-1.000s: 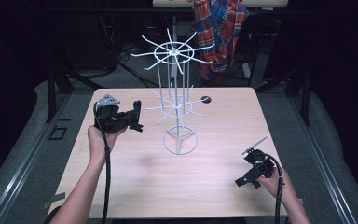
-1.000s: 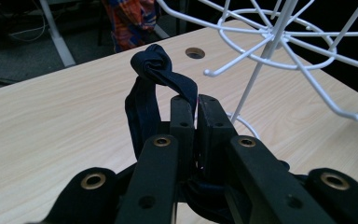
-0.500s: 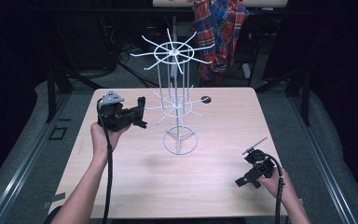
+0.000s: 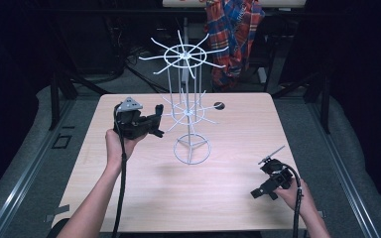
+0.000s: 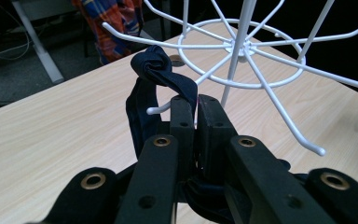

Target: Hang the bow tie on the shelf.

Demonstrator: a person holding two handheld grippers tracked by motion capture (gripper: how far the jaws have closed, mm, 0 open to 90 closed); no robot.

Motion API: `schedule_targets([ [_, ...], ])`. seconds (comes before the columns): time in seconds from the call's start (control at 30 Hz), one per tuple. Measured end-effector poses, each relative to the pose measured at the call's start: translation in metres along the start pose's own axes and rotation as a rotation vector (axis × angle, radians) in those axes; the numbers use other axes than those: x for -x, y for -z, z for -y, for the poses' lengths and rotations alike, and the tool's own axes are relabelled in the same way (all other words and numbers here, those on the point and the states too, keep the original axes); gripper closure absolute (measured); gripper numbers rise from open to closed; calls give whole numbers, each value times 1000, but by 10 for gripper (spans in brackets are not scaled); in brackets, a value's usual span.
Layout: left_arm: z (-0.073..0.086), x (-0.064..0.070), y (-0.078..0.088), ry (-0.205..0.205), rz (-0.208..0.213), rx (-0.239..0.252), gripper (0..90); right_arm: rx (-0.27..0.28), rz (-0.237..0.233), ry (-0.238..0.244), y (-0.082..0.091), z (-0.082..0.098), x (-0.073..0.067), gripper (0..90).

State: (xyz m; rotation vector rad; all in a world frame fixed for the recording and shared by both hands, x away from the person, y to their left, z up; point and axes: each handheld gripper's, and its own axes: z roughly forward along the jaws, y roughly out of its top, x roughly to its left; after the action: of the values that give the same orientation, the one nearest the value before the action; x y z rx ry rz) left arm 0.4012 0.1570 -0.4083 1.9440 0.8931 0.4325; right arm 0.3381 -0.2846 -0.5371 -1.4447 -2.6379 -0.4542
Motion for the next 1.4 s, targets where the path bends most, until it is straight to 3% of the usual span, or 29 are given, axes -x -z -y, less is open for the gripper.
schedule_targets([
  [0.23, 2, 4, -10, -20, 22, -24, 854, 2, -4, -3, 0, 0, 0, 126],
  [0.63, 10, 3, -23, -5, 68, -54, 855, 4, -5, -3, 0, 0, 0, 126],
  [0.9, 12, 2, -27, -5, 105, -40, 855, 11, -7, -8, -1, 0, 0, 126],
  [1.4, 16, 0, -35, 6, 122, -70, 855, 11, -6, -10, -1, 1, 0, 126],
])
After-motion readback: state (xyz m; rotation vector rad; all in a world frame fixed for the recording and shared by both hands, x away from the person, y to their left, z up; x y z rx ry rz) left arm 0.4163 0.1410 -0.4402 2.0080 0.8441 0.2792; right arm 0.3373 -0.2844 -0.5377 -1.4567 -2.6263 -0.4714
